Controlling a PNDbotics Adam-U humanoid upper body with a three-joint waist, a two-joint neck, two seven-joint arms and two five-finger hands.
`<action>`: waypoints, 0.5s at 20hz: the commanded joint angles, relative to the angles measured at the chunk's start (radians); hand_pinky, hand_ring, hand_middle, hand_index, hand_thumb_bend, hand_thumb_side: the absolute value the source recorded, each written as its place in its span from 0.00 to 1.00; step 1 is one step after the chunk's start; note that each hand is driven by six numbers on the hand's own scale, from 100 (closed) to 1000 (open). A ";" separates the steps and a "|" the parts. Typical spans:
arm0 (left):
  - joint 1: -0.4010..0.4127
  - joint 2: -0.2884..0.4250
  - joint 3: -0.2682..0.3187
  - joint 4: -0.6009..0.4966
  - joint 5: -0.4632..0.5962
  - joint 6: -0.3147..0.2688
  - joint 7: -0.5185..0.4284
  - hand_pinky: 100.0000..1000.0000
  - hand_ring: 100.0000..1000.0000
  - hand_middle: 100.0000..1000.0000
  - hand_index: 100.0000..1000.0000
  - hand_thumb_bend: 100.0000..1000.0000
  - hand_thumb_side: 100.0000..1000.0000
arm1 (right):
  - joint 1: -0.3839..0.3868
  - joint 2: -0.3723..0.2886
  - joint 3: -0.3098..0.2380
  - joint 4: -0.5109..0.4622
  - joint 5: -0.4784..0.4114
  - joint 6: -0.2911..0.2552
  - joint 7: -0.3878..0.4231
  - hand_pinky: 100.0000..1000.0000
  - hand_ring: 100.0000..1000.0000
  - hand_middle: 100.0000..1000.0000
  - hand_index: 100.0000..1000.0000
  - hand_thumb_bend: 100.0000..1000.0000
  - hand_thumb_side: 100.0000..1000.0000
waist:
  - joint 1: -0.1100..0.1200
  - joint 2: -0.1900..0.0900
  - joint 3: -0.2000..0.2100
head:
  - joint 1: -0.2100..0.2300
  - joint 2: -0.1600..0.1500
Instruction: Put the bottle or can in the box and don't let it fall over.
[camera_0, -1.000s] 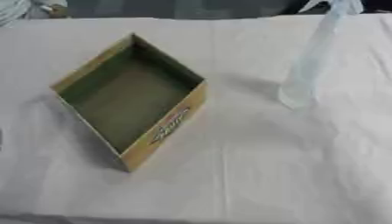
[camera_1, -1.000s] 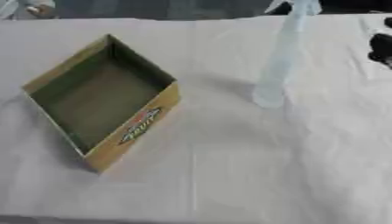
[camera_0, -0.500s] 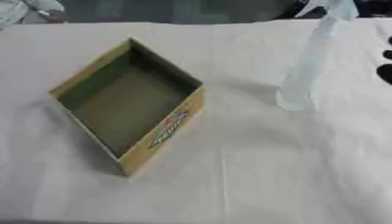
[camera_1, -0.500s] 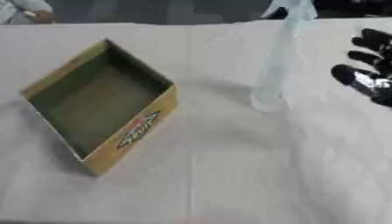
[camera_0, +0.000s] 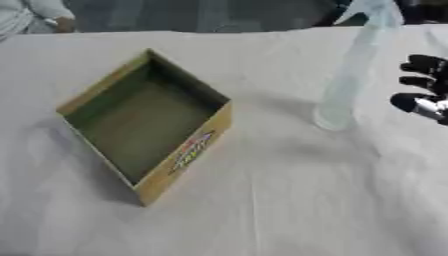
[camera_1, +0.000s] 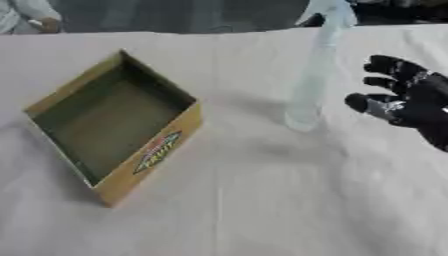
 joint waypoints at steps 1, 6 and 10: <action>-0.015 0.019 0.003 -0.020 -0.007 0.003 -0.001 0.89 0.61 0.50 0.71 0.00 0.53 | -0.030 -0.023 0.001 0.026 0.007 0.001 0.014 0.87 0.95 0.93 0.94 0.57 0.09 | 0.001 -0.017 0.004 | -0.004 -0.014; -0.018 0.015 0.001 -0.021 -0.005 0.004 -0.002 0.89 0.61 0.50 0.71 0.00 0.53 | -0.067 -0.001 0.006 0.079 0.016 -0.006 0.008 0.87 0.95 0.92 0.94 0.57 0.09 | 0.005 -0.011 0.009 | -0.008 -0.020; -0.019 0.010 -0.001 -0.020 -0.001 0.007 -0.001 0.89 0.61 0.49 0.71 0.00 0.53 | -0.103 0.021 0.012 0.131 0.061 -0.032 -0.042 0.85 0.94 0.92 0.93 0.58 0.10 | 0.013 -0.005 0.018 | -0.015 -0.031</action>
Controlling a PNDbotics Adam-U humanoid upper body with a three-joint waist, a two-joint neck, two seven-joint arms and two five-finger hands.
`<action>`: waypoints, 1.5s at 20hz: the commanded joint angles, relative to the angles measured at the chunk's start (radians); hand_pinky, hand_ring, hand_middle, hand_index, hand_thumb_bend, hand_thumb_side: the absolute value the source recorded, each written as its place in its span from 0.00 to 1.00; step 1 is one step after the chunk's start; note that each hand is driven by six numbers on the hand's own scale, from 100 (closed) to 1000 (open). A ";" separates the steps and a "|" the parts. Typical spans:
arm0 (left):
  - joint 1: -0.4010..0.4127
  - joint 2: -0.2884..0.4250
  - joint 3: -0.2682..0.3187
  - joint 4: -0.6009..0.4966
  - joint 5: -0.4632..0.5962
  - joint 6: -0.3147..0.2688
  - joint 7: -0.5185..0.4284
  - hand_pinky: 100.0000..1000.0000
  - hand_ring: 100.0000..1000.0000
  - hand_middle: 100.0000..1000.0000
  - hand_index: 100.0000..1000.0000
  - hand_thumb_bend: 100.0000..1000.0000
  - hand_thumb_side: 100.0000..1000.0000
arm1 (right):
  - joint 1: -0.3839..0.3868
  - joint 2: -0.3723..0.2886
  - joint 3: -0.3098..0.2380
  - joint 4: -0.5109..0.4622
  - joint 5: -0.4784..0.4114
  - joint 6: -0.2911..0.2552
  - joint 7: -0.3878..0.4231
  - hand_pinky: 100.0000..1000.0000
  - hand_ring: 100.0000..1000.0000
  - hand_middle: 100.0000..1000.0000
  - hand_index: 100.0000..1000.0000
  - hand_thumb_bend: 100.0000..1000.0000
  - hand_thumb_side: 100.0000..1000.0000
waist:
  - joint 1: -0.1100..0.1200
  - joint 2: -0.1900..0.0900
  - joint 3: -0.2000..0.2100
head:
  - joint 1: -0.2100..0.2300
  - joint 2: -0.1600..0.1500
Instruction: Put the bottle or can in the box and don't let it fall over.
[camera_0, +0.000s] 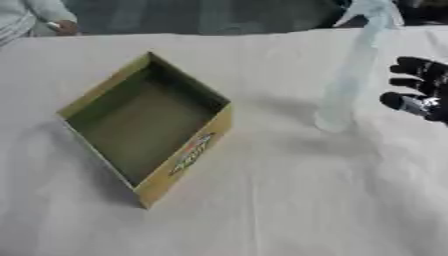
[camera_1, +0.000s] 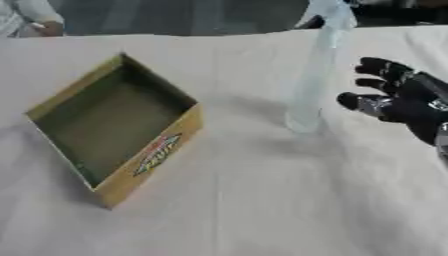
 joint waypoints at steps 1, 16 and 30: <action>-0.013 0.015 0.003 -0.021 0.000 0.004 0.002 0.89 0.61 0.49 0.71 0.00 0.53 | -0.030 -0.002 0.002 0.027 0.027 -0.018 -0.031 0.85 0.94 0.92 0.93 0.59 0.10 | 0.003 -0.008 0.004 | -0.006 -0.020; -0.014 0.001 0.003 -0.023 0.010 0.013 0.004 0.89 0.61 0.49 0.71 0.00 0.53 | -0.095 0.053 0.005 0.144 0.072 -0.089 0.052 0.88 0.97 0.94 0.95 0.68 0.06 | 0.021 0.024 0.029 | -0.038 -0.040; -0.021 -0.010 0.002 -0.025 0.011 0.013 0.003 0.89 0.60 0.49 0.71 0.00 0.53 | -0.163 0.097 0.004 0.213 0.089 -0.110 -0.015 0.87 0.96 0.94 0.95 0.68 0.06 | 0.020 0.048 0.052 | -0.037 -0.058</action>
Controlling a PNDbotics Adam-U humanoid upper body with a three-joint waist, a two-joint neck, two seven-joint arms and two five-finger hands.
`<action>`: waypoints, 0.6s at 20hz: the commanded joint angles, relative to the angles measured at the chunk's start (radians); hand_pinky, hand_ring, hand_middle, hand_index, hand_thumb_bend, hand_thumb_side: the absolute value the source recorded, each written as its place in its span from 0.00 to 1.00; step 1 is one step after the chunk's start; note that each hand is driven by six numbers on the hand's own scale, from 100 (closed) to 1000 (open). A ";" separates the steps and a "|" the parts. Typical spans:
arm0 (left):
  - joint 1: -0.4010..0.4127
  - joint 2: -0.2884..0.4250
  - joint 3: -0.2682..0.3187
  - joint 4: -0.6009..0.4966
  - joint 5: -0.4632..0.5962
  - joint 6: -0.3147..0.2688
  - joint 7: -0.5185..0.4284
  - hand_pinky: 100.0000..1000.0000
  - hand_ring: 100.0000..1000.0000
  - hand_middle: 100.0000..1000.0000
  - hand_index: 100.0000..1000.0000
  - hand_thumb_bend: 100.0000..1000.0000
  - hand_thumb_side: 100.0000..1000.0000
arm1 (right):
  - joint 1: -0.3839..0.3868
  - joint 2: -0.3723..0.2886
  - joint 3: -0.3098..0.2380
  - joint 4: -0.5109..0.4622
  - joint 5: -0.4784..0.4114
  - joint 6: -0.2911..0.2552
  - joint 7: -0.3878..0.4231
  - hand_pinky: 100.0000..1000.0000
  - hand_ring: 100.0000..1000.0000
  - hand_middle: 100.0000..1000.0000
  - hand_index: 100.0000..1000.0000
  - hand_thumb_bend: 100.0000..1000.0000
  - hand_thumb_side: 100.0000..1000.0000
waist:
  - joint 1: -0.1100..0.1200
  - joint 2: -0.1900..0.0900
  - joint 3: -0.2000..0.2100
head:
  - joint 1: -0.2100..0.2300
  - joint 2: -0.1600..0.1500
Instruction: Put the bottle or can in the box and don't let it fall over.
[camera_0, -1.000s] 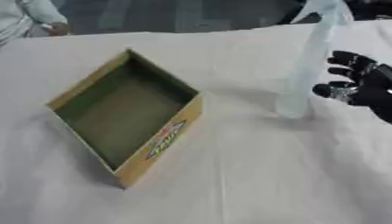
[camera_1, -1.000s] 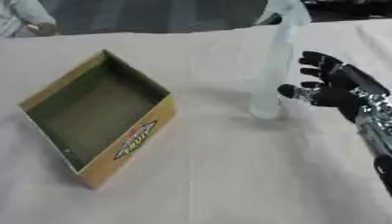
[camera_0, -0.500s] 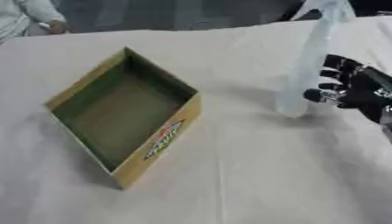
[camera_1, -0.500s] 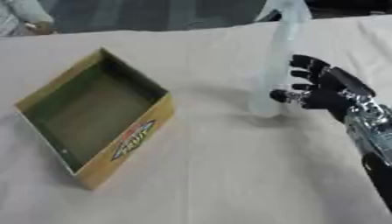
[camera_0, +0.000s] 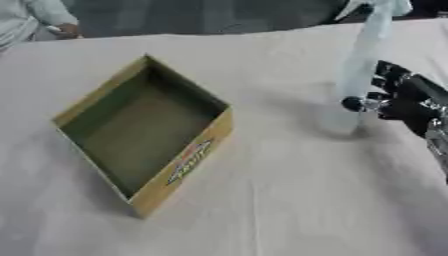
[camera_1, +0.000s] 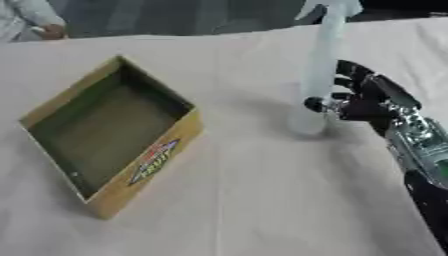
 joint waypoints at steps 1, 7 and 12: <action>-0.016 0.014 0.004 -0.020 0.003 0.000 0.001 0.89 0.60 0.49 0.71 0.00 0.53 | -0.025 -0.002 0.001 -0.003 -0.018 0.002 0.006 0.87 0.95 0.94 0.95 0.68 0.05 | -0.003 -0.011 0.005 | -0.001 -0.018; -0.021 0.011 0.004 -0.020 0.005 -0.001 0.001 0.89 0.60 0.49 0.71 0.00 0.53 | -0.048 0.021 0.007 0.019 -0.039 0.012 0.014 0.87 0.92 0.92 0.92 0.65 0.01 | -0.005 -0.001 0.016 | -0.007 -0.020; -0.022 0.011 0.005 -0.020 0.006 -0.001 0.001 0.89 0.60 0.49 0.71 0.00 0.53 | -0.058 0.023 0.006 0.033 -0.047 0.014 0.005 0.84 0.82 0.81 0.86 0.59 0.00 | -0.006 0.004 0.020 | -0.007 -0.018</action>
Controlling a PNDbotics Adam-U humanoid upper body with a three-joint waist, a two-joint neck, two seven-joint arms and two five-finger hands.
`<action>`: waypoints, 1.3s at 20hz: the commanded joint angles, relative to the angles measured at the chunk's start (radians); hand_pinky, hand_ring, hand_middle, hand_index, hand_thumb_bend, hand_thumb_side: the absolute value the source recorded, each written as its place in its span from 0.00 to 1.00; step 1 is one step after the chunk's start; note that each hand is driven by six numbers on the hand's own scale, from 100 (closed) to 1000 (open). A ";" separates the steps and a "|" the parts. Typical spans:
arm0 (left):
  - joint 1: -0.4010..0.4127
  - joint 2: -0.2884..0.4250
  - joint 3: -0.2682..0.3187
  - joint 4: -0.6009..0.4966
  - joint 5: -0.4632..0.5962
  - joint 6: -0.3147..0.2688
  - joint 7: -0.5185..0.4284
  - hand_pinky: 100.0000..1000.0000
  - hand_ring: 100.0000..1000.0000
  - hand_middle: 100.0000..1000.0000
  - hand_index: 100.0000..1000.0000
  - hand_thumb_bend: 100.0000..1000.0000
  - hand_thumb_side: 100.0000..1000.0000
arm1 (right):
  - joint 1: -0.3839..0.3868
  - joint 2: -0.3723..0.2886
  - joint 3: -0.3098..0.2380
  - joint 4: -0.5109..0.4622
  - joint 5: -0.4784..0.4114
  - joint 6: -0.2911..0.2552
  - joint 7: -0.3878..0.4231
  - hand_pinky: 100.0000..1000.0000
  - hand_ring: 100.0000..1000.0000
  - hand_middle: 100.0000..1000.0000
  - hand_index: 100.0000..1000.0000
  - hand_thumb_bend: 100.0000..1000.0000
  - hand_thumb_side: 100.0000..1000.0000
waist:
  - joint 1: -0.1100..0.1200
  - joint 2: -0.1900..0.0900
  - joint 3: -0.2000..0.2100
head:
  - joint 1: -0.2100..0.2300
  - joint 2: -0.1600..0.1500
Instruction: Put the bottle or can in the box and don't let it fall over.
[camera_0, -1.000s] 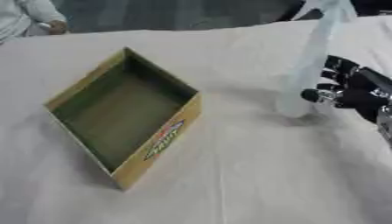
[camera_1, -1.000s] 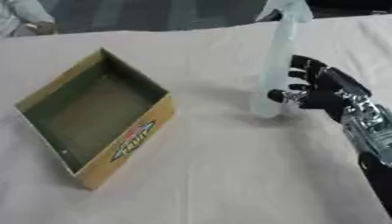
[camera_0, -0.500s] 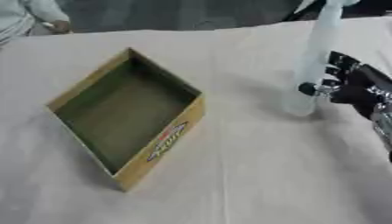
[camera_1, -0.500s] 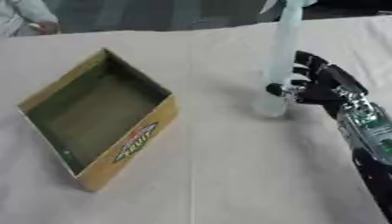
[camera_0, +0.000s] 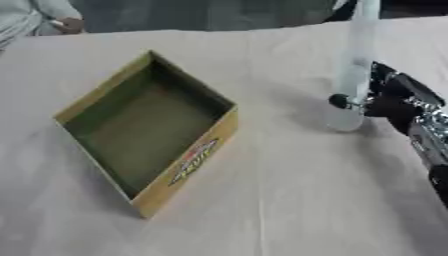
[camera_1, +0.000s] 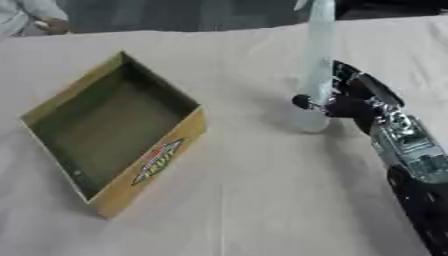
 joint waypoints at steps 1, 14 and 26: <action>-0.013 0.017 0.006 -0.020 0.003 -0.002 0.001 0.89 0.60 0.49 0.71 0.00 0.53 | -0.020 -0.012 -0.003 0.003 -0.013 0.004 -0.011 0.84 0.79 0.78 0.84 0.57 0.00 | -0.002 -0.012 0.005 | -0.001 -0.009; -0.014 0.021 0.008 -0.019 0.004 -0.004 -0.001 0.90 0.60 0.48 0.70 0.00 0.52 | -0.019 -0.025 0.006 -0.012 -0.213 -0.023 -0.070 0.64 0.18 0.14 0.17 0.00 0.13 | -0.004 -0.015 -0.002 | 0.008 0.007; -0.008 0.032 0.010 -0.020 -0.003 -0.006 -0.004 0.90 0.60 0.48 0.70 0.00 0.52 | -0.078 -0.061 0.026 -0.146 -0.261 -0.053 -0.108 0.62 0.11 0.01 0.06 0.00 0.38 | -0.014 -0.048 -0.012 | 0.006 0.027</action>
